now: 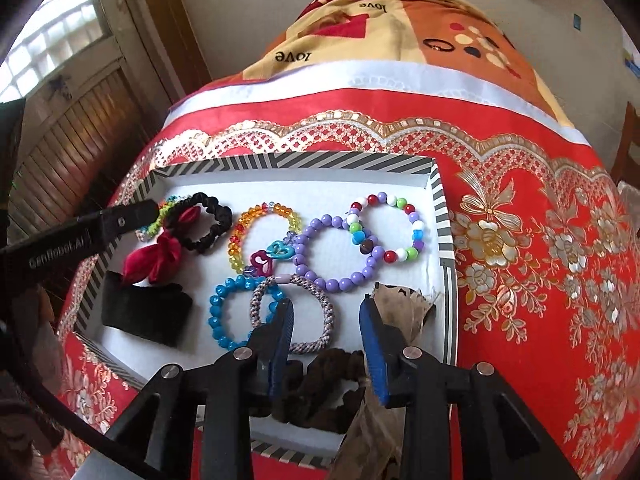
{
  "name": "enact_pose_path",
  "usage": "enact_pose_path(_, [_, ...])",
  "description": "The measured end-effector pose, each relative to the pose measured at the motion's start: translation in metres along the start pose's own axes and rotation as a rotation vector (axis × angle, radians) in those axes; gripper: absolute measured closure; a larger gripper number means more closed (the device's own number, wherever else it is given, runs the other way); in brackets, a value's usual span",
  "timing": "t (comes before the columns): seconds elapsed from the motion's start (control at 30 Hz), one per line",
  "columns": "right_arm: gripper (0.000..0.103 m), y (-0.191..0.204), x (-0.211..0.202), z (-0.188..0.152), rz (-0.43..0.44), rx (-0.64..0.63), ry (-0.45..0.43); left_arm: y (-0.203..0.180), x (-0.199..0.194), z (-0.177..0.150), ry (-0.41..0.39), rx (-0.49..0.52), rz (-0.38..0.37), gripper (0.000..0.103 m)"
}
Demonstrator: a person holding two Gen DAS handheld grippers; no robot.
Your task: Organize jewelry
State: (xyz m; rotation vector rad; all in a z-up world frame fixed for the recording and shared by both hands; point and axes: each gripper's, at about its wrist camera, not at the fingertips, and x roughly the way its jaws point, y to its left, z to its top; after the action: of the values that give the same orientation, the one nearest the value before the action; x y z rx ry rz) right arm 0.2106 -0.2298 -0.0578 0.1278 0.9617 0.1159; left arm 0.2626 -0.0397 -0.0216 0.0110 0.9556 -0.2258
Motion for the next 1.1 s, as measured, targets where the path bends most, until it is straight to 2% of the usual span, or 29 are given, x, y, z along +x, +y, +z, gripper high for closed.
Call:
enact_pose_path(0.23, [0.066,0.005,-0.006,-0.007,0.008,0.015,-0.013,-0.006,-0.017,-0.015,-0.021,0.01,0.023,0.054])
enact_pose_path(0.9, [0.062,0.017,-0.044,-0.024,-0.011,0.021,-0.082,-0.01,-0.069,-0.042,-0.088,-0.019,0.097,0.054])
enact_pose_path(1.1, [0.06,0.022,-0.061,-0.03,-0.023,0.015,-0.115,-0.018,-0.089,-0.049,-0.113,0.007,0.167,0.054])
